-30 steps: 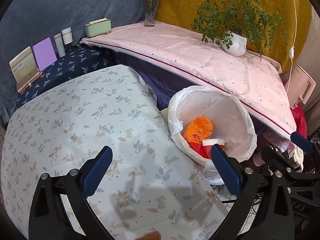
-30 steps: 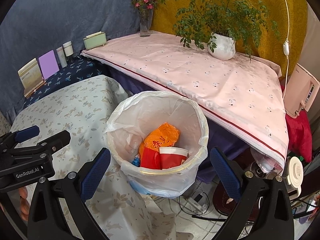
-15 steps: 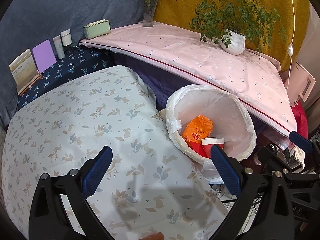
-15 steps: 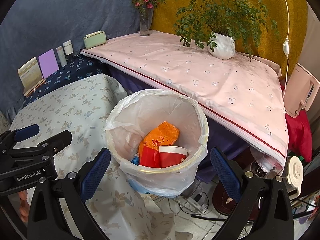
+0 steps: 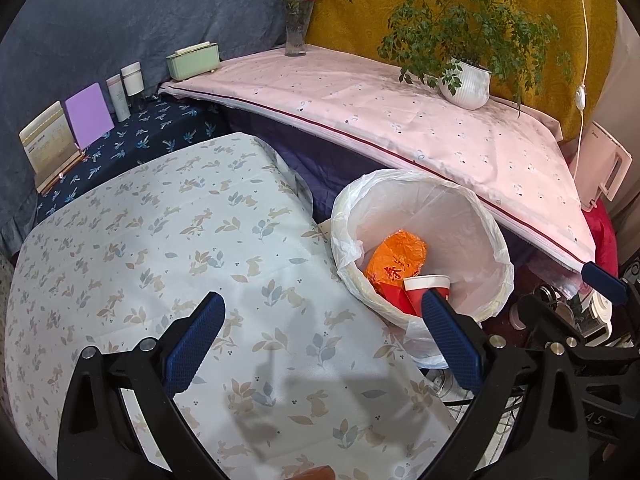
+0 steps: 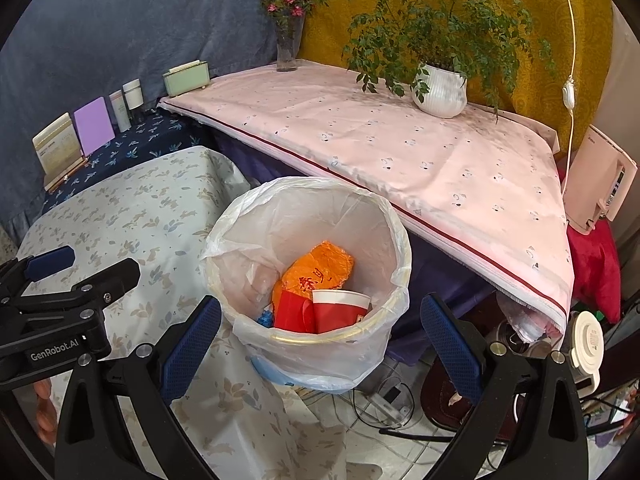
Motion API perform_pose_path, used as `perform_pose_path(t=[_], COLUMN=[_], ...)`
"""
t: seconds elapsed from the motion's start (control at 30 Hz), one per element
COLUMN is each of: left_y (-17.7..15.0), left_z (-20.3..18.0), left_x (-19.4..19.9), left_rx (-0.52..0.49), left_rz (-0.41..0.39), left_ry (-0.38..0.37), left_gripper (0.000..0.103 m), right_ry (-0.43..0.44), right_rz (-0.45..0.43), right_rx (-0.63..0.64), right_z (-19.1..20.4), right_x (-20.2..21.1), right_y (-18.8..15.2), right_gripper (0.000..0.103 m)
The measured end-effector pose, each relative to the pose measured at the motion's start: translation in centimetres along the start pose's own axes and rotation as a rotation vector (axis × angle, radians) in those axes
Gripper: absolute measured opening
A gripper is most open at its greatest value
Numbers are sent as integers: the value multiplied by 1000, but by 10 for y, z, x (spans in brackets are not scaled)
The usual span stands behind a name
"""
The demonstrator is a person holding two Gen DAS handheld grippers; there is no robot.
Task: Collect trash
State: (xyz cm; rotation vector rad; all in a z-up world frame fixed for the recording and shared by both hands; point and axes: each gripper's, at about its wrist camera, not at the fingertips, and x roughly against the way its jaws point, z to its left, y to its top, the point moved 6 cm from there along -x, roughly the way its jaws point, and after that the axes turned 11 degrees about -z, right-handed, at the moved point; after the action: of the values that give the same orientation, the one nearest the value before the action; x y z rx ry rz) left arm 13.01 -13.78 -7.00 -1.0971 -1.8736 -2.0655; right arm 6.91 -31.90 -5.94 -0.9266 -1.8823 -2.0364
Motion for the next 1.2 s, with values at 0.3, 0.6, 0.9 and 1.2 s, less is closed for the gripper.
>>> perform_pose_path(t=[0.3, 0.6, 0.9, 1.2], left_y=[-2, -3, -5, -7], left_z=[0, -4, -5, -7], left_x=[-1, 0, 1, 2], left_rx=[2, -13, -12, -24], left_rz=[9, 6, 3, 6], left_ry=[5, -7, 15, 12], left_gripper=[94, 94, 94, 94], right_ry=[-17, -19, -32, -32], right_rz=[1, 3, 10, 11], right_rx=[3, 6, 20, 19], right_z=[-4, -6, -6, -7], right_x=[2, 2, 3, 3], right_y=[-4, -6, -11, -13], right_gripper=[96, 96, 96, 96])
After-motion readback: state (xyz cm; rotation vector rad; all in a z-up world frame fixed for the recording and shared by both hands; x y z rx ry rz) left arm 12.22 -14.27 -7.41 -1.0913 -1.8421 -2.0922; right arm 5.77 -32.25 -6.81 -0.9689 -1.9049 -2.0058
